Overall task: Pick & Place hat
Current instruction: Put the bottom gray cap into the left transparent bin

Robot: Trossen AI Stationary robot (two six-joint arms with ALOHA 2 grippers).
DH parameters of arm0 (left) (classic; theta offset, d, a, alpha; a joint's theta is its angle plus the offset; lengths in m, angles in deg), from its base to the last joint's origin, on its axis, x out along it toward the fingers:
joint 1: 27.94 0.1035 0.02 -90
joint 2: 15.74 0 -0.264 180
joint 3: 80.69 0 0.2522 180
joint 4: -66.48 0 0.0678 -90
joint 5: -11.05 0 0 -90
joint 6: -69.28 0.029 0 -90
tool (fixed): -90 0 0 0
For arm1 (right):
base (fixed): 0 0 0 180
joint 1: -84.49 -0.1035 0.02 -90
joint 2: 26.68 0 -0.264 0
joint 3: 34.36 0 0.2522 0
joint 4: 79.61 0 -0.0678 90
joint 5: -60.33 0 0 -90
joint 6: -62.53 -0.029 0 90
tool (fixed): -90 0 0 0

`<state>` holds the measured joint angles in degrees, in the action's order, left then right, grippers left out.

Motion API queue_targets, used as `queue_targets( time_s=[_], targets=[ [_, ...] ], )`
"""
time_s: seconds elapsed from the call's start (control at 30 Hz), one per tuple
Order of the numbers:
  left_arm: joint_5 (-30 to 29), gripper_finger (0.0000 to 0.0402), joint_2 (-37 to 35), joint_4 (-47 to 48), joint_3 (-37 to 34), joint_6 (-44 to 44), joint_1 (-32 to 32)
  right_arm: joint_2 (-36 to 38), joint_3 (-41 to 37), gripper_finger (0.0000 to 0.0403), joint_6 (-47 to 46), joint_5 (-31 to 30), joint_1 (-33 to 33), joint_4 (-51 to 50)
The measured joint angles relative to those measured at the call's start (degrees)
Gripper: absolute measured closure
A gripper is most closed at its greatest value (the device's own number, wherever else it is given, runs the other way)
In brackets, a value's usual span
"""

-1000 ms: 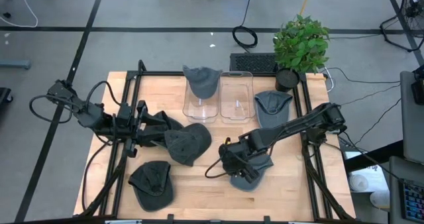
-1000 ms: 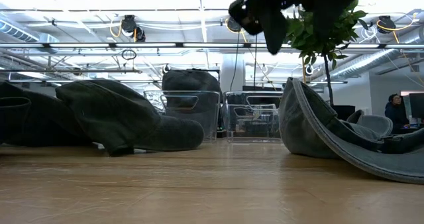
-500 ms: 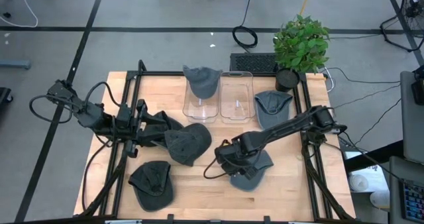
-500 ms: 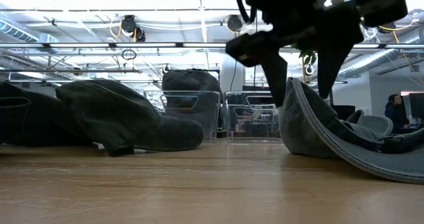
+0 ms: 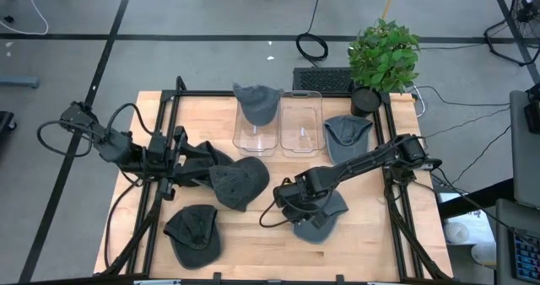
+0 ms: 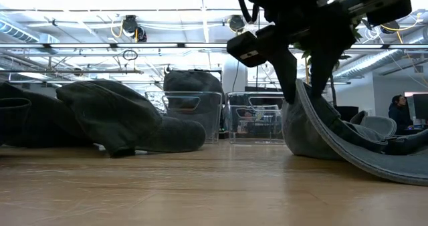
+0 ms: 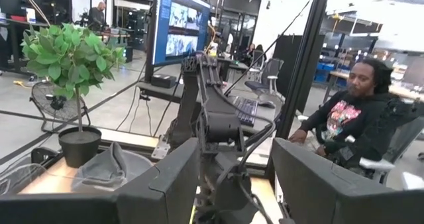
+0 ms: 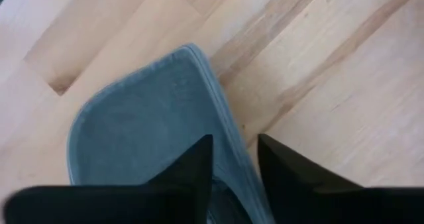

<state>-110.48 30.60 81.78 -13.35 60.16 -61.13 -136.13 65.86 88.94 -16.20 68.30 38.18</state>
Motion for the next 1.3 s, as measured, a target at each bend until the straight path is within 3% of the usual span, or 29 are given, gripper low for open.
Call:
queue_targets(
  time_s=[0.17,0.33,0.53,0.87,0.97,1.07,1.3],
  targets=[
    [0.0,0.0201,0.0,-2.2,0.0,0.8,0.0,0.0,0.0,0.0393,1.7,0.1,0.1,0.3],
    [0.0,0.0201,0.0,-2.3,0.0,1.4,0.0,0.1,0.0,0.0398,1.6,-0.9,0.0,0.2],
    [0.0,0.0201,0.0,-2.3,0.0,1.1,0.0,4.6,0.0,0.0400,2.9,-10.9,-1.9,-1.9],
    [-0.1,0.0201,0.0,-2.2,0.0,1.1,0.2,12.3,0.0,0.0402,-2.0,-17.6,-1.9,-6.0],
    [-0.6,0.0201,0.0,-2.2,0.0,1.5,0.2,15.3,0.1,0.0402,-2.3,-23.6,-2.2,-5.2],
    [-2.9,0.0201,0.0,-2.2,0.0,1.5,0.2,17.5,0.9,0.0402,-0.2,-29.8,-2.4,-5.3],
    [-6.6,0.0201,0.0,-2.2,0.0,1.5,0.2,21.9,4.3,0.0402,7.3,-36.7,-2.2,-6.9]
  ],
)
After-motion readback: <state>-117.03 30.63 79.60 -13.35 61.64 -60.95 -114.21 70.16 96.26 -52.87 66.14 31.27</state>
